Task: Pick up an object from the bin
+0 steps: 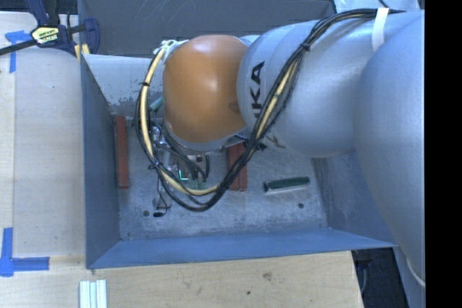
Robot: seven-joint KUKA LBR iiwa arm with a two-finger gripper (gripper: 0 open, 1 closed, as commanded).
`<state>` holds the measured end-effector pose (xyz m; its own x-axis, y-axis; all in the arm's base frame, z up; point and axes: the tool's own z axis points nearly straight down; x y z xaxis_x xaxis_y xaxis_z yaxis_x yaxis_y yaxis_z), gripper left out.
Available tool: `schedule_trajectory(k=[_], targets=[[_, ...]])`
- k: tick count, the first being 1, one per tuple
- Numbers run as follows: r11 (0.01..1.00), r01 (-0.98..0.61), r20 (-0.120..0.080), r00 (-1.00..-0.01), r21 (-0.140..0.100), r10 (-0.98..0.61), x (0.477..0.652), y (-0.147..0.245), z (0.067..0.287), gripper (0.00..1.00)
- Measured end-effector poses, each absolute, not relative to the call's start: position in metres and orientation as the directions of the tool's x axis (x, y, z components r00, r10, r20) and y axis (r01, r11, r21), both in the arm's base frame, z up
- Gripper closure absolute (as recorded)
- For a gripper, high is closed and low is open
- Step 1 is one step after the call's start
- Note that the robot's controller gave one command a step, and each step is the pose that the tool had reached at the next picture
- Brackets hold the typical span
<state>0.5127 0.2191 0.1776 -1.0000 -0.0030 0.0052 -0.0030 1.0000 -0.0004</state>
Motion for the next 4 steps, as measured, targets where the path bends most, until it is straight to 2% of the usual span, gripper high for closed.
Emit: schedule_trajectory(k=[1, 2, 3, 4], targets=[[1.0, 0.0, -0.002, -1.0, 0.001, 0.0, 0.515, 0.218, 0.181, 0.0], [1.0, -0.025, -0.01, -1.0, 0.005, -0.024, 0.534, 0.182, 0.14, 0.0], [0.994, -0.106, -0.002, -0.994, -0.003, -0.106, 0.533, 0.154, 0.095, 0.0], [0.986, -0.167, 0.001, -0.986, 0.002, -0.167, 0.555, 0.133, 0.083, 0.0]])
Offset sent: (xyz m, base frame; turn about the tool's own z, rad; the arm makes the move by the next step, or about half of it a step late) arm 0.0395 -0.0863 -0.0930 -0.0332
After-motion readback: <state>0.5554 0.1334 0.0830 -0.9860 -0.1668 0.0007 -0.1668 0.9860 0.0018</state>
